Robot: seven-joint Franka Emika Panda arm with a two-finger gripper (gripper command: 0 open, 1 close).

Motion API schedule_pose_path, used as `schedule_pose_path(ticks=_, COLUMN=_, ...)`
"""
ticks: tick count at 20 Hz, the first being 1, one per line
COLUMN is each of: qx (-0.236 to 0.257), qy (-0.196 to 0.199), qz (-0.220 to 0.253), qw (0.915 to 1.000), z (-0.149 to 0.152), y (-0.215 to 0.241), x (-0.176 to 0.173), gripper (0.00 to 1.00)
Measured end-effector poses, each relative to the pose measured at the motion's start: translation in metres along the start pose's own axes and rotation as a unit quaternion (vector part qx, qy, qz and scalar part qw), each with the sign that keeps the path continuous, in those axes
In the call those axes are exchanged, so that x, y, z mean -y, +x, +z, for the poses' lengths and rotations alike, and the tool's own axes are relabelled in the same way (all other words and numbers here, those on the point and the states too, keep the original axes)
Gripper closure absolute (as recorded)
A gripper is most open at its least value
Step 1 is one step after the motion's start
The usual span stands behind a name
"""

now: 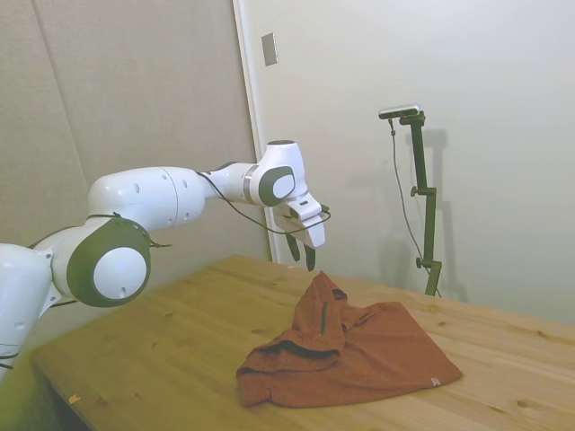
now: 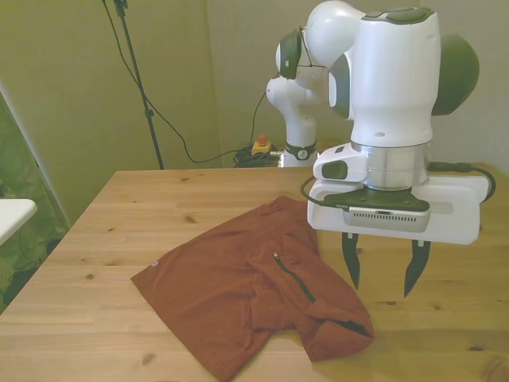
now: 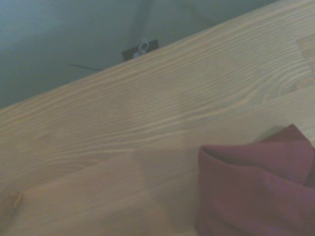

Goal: Unfold the shorts

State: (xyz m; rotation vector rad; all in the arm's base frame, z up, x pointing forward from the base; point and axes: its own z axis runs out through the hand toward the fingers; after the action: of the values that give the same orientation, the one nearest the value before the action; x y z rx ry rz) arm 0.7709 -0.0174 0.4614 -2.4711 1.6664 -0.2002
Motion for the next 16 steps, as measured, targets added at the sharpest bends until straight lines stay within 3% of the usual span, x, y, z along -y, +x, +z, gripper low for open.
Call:
schedule_pose_path(ticks=9, qx=0.003, qy=-0.031, qz=-0.087, qw=0.9957, z=-0.041, y=-0.006, x=-0.06, gripper=0.0)
schedule_pose_path(ticks=16, qx=-0.004, qy=-0.055, qz=-0.132, qw=0.9897, z=-0.065, y=0.034, x=-0.158, gripper=0.0)
